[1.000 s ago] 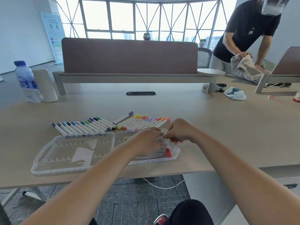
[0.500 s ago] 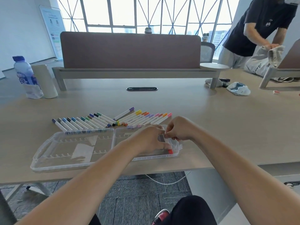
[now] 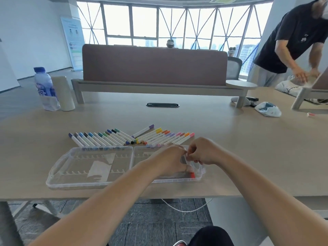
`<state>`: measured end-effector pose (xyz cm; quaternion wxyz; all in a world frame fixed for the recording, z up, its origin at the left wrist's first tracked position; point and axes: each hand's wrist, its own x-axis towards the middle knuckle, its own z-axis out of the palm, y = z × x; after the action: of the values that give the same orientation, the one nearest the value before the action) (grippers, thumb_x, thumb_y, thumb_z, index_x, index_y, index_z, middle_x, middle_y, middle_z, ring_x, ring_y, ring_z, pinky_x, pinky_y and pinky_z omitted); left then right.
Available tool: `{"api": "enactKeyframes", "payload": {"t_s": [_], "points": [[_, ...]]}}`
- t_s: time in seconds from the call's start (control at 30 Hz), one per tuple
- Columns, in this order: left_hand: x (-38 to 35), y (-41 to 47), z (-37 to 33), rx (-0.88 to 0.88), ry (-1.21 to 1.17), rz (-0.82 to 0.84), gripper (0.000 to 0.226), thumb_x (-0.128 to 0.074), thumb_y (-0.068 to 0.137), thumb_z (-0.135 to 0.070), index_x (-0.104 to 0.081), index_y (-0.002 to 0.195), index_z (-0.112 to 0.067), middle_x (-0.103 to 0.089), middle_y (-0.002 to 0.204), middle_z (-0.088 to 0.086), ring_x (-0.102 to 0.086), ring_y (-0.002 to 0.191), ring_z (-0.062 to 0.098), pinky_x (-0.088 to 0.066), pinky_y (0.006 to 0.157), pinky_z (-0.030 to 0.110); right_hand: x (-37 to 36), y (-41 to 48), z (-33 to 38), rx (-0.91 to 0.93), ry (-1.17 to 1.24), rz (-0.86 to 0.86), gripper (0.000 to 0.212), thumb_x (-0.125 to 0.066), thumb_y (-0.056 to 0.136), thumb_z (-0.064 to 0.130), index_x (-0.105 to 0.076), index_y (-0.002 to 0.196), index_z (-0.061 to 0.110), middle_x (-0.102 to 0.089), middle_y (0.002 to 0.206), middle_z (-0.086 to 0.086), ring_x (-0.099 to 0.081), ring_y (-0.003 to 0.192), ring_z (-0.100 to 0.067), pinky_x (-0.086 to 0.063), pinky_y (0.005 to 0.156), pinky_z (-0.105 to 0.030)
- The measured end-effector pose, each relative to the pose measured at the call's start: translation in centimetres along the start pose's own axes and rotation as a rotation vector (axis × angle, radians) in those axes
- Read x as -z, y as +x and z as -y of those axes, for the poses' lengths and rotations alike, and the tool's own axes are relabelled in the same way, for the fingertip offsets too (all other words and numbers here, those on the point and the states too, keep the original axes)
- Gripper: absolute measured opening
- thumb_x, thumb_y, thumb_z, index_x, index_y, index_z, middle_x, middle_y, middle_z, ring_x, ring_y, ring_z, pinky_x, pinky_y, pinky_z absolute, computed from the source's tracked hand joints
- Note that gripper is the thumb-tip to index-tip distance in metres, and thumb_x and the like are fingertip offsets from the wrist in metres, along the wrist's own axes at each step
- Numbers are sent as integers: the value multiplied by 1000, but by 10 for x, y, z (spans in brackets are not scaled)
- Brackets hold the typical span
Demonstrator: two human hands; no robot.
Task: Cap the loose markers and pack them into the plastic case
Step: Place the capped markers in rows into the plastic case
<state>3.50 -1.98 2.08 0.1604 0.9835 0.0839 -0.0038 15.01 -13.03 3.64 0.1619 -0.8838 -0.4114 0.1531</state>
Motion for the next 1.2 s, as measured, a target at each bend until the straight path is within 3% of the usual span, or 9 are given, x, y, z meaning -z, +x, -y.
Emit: {"api": "enactKeyframes", "payload": {"t_s": [0.1,0.3,0.4,0.47,0.6,0.83,0.97,1.1,1.2], "points": [[7,-4,8,23,-70,-42,61,-64,87,-54,-56,138,-22,-50,144,-6,-43,132,16,-36,109,34,1,1,-5,-3,55,-26,15,-71,87,13,-72,74,6,-63,55,2,-52,45,-8,-46,54,-23],[37,-9,48,137,-119,-192,43,-64,90,-48,-67,122,-18,-66,119,-2,-60,106,17,-45,84,26,11,12,-12,-1,155,-108,21,-70,88,12,-68,68,6,-59,47,2,-47,37,-7,-41,46,-17],[46,-7,69,190,-170,-251,25,-60,95,-30,-71,109,-12,-66,125,2,-59,118,17,-41,83,24,16,25,-6,15,124,-154,21,-66,89,8,-65,69,5,-54,46,4,-42,32,-1,-32,39,-9],[50,-2,79,211,-182,-271,21,-56,97,-23,-71,108,-12,-63,132,1,-57,120,15,-35,81,20,18,38,-1,28,100,-170,19,-66,89,8,-65,70,8,-56,49,5,-45,34,1,-34,40,-10],[52,9,89,215,-198,-256,24,-51,98,-13,-71,110,-8,-62,133,-3,-50,129,7,-33,71,16,18,65,7,21,13,-146,11,-64,88,11,-73,85,17,-69,73,4,-56,57,-5,-44,55,-21],[47,24,99,234,-212,-190,26,-50,96,-6,-72,107,-13,-61,136,0,-58,123,14,-39,72,18,10,85,17,9,-26,-64,18,-61,89,8,-76,90,16,-67,72,5,-69,80,-20,-53,68,-28],[47,27,100,235,-205,-189,27,-49,96,-6,-73,104,-14,-67,126,4,-65,109,18,-43,77,21,9,90,17,15,-23,-55,17,-60,90,9,-74,89,17,-64,70,7,-65,77,-20,-52,68,-26],[49,26,97,225,-168,-240,29,-47,99,-9,-73,106,-18,-68,122,-1,-63,95,14,-39,69,14,9,94,17,34,-23,-106,15,-60,92,14,-75,91,15,-68,80,3,-60,73,-13,-45,62,-23],[52,23,100,239,-226,-313,26,-47,101,-13,-71,109,-21,-70,110,-3,-62,87,9,-46,79,21,11,97,24,75,-1,-139,13,-62,93,18,-74,87,17,-70,81,2,-59,72,-14,-44,64,-25]]}}
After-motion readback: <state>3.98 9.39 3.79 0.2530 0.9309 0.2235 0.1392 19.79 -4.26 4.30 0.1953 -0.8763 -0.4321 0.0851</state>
